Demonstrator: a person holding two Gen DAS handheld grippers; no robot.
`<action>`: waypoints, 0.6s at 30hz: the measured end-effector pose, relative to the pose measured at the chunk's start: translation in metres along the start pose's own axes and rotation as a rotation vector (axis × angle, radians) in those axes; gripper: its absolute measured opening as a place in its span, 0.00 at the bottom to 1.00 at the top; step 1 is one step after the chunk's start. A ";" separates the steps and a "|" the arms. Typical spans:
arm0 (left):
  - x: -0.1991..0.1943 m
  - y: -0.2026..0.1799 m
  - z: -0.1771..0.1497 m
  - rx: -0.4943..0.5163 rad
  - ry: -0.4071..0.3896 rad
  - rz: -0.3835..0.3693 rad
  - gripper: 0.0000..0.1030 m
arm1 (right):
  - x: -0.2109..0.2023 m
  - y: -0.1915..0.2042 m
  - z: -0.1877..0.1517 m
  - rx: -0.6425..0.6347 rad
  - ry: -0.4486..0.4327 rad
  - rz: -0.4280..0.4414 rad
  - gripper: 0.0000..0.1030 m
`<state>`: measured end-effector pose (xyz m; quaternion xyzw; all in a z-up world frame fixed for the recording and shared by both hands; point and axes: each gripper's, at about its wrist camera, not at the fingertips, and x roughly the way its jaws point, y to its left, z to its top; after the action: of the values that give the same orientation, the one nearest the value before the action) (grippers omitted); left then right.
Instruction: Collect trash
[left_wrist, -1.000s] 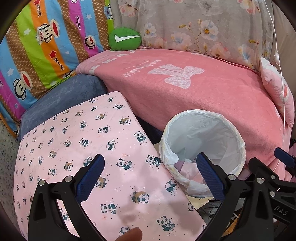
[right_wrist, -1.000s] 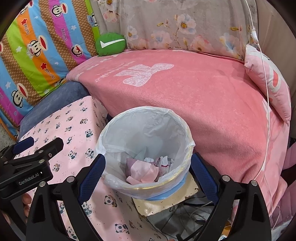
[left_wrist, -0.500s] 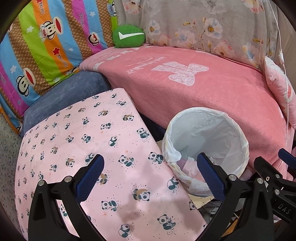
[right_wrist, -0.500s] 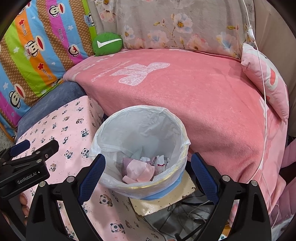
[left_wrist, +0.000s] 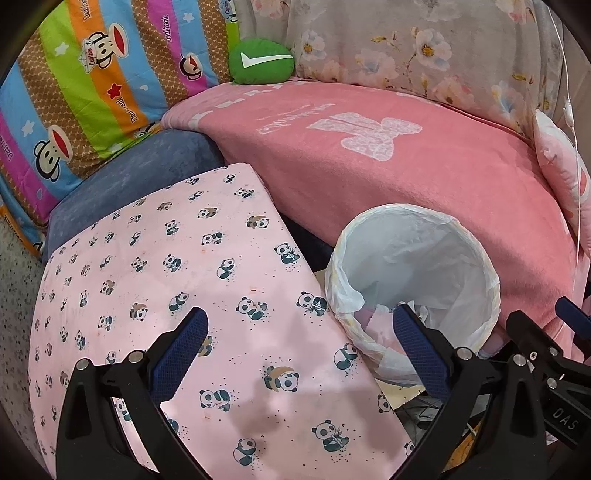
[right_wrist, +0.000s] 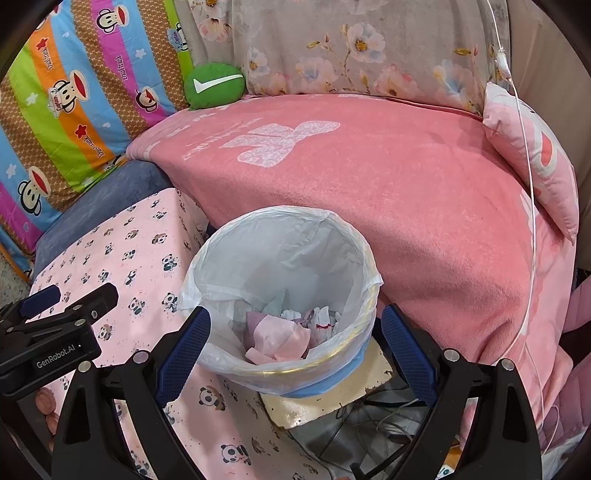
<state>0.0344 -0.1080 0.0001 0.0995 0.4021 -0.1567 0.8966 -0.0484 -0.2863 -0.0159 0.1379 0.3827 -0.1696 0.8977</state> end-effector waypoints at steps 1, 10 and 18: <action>0.000 -0.001 0.000 0.003 0.001 -0.001 0.93 | 0.000 0.000 -0.001 0.000 0.002 0.001 0.89; 0.003 -0.009 -0.007 0.027 0.017 -0.005 0.93 | 0.003 -0.003 -0.005 -0.005 0.020 -0.002 0.89; 0.004 -0.012 -0.013 0.041 0.029 -0.006 0.93 | 0.005 -0.005 -0.013 -0.008 0.036 -0.006 0.89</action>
<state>0.0239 -0.1163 -0.0119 0.1190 0.4120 -0.1660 0.8880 -0.0555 -0.2867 -0.0282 0.1360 0.3997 -0.1681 0.8908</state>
